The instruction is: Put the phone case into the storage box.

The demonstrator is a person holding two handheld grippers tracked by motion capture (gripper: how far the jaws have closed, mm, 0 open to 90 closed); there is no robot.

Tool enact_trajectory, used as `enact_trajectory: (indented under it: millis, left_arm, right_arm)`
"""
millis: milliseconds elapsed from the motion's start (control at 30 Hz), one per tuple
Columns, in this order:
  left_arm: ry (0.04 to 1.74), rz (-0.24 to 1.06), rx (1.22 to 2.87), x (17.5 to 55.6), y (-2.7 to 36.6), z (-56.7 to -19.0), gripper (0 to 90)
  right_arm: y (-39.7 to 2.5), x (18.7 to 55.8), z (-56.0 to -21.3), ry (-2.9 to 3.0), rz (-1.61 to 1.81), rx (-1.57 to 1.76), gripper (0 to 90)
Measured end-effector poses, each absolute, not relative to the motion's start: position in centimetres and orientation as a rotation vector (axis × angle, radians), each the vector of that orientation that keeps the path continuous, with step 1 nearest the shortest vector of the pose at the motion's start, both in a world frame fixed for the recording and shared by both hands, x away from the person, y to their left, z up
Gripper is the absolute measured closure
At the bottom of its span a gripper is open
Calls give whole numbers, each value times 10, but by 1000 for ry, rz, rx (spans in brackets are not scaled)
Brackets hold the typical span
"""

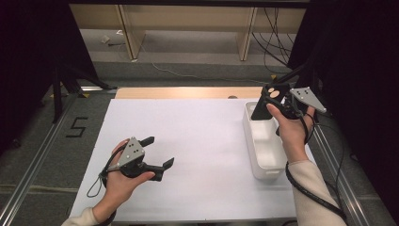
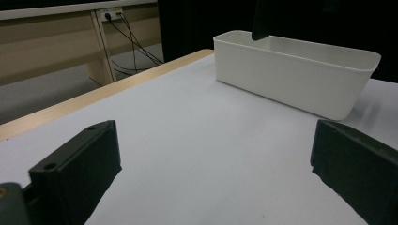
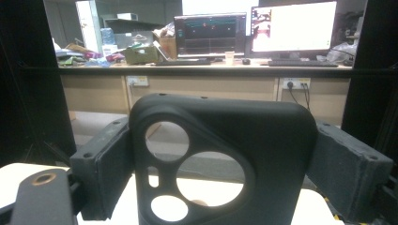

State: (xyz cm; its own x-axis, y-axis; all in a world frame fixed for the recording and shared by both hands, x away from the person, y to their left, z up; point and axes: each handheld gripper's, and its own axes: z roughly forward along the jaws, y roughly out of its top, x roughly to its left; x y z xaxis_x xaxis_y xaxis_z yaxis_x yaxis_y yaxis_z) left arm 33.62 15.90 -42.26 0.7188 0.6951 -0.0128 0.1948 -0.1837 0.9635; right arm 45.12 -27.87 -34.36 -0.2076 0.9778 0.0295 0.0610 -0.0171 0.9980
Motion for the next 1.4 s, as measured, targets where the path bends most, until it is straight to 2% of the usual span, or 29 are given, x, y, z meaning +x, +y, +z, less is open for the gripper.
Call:
enact_trajectory:
  millis: [1400]
  left_arm:
    - [708,522,1740,337,159,-424,15]
  right_arm:
    - [-275,474,-351,1402,1328,1140,155]
